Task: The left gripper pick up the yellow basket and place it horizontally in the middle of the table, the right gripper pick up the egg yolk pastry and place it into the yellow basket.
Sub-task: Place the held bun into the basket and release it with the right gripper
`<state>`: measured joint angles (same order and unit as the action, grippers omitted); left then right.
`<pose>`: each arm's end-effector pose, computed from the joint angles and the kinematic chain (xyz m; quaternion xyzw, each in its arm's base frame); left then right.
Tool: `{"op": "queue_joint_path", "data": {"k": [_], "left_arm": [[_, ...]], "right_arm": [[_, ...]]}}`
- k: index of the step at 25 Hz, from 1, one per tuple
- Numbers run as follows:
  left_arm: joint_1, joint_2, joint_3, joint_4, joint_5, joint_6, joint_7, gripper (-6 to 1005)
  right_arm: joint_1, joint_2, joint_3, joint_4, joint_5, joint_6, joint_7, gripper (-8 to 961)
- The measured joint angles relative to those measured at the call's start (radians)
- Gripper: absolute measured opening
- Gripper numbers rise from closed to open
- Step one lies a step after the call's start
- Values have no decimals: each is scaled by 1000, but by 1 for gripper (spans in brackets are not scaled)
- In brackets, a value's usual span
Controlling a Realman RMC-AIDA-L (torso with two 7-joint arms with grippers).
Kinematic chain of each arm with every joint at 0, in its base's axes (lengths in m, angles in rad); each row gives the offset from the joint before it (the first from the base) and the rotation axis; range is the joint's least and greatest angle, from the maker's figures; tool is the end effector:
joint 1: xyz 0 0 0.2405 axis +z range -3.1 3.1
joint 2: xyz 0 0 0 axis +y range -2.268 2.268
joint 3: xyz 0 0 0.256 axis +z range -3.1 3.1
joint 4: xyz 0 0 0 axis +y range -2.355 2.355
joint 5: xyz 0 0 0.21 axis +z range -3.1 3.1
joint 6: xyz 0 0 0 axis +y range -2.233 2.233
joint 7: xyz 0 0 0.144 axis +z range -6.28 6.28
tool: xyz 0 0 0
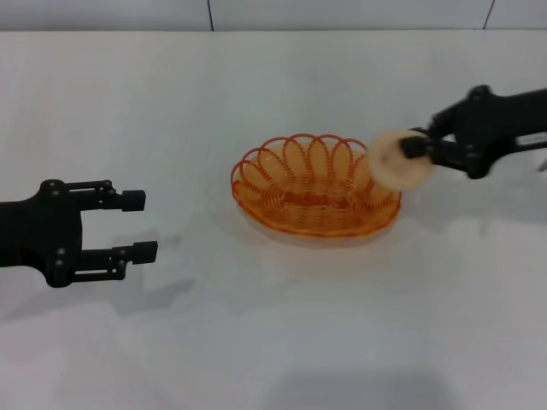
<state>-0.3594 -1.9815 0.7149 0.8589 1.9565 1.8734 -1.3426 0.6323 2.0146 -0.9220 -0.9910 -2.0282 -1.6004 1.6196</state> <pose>-0.2868 0.2754 0.0667 -0.9592 -0.1430 -0.2267 0.0900 0.1897 0.3713 0.0413 -0.9807 0.0977 0.1332 0.1050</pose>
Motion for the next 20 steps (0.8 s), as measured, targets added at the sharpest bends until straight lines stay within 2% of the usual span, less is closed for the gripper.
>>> {"op": "queue_joint_path", "data": {"k": [3,6,8,15,17,20], "left_arm": [[-2,0,0,0,0,-4,-4,694],[-3,0,0,0,1,-9,-7,694],[-3,0,1,0,1,-11,-7,694],[-2,2,0,0,1,-12,-9,694],[-4,3,0,0,1,-12,-9,694],[-5,4,0,0,1,-12,-9,694]], "right_arm": [[36,4,-92,73,61,83,1,39],[42,4,-209,117,146,208,-5,39],[38,6,-286,122,183,295,-7,38],[25,11,-470,127,232,438,-29,37],[14,11,-519,127,269,496,-36,80],[3,10,-540,128,292,520,-45,145]]}}
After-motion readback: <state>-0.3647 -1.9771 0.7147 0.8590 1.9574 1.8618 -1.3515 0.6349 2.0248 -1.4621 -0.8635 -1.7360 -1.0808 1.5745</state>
